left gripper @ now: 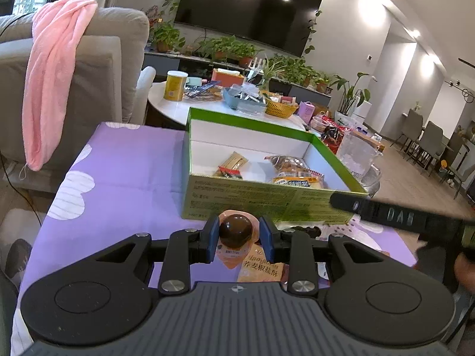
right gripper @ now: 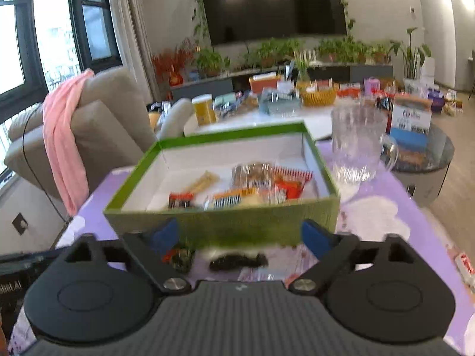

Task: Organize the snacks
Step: 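Grasp the black dried snack in clear wrap with the right tool and lift it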

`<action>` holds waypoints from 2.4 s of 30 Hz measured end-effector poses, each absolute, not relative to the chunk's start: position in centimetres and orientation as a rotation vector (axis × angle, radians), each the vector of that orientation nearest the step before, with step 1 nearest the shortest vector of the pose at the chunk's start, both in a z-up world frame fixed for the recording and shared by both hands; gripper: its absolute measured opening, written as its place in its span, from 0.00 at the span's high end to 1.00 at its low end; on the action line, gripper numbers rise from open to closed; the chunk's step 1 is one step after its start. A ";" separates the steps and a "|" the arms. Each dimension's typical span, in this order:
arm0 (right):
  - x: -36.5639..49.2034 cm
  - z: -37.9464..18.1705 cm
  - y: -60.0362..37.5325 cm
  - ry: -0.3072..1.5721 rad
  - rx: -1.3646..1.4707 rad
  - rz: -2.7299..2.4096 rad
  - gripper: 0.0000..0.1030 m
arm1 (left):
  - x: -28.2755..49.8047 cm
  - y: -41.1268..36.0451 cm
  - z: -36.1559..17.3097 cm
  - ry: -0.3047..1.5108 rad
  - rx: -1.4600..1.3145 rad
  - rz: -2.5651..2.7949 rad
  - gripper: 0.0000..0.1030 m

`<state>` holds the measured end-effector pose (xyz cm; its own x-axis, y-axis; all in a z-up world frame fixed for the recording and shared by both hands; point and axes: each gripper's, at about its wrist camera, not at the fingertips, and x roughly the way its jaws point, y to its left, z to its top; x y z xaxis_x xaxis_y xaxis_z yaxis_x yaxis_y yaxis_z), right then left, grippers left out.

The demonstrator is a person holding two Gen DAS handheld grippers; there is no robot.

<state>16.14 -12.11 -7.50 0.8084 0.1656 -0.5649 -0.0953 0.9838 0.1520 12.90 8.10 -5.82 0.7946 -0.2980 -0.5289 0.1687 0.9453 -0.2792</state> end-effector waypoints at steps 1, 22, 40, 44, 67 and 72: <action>16.1 -8.1 -11.8 0.627 0.102 0.148 0.41 | 13.0 8.2 -6.0 0.610 -0.225 -0.249 0.73; 20.7 -13.7 -9.3 0.797 -0.106 0.150 0.41 | 15.1 9.1 -8.6 0.674 -0.244 -0.228 0.73; 16.0 -8.2 -11.9 0.631 0.060 0.244 0.41 | 12.9 8.5 -6.0 0.609 -0.235 -0.239 0.73; 16.0 -7.8 -12.6 0.647 0.062 0.241 0.41 | 12.4 8.2 -5.5 0.598 -0.228 -0.245 0.73; 20.0 -12.7 -10.7 0.914 0.049 0.179 0.41 | 14.9 8.3 -8.2 0.669 -0.237 -0.240 0.73; 21.3 -12.1 -11.2 0.969 0.093 0.186 0.41 | 15.2 8.2 -8.6 0.674 -0.241 -0.248 0.73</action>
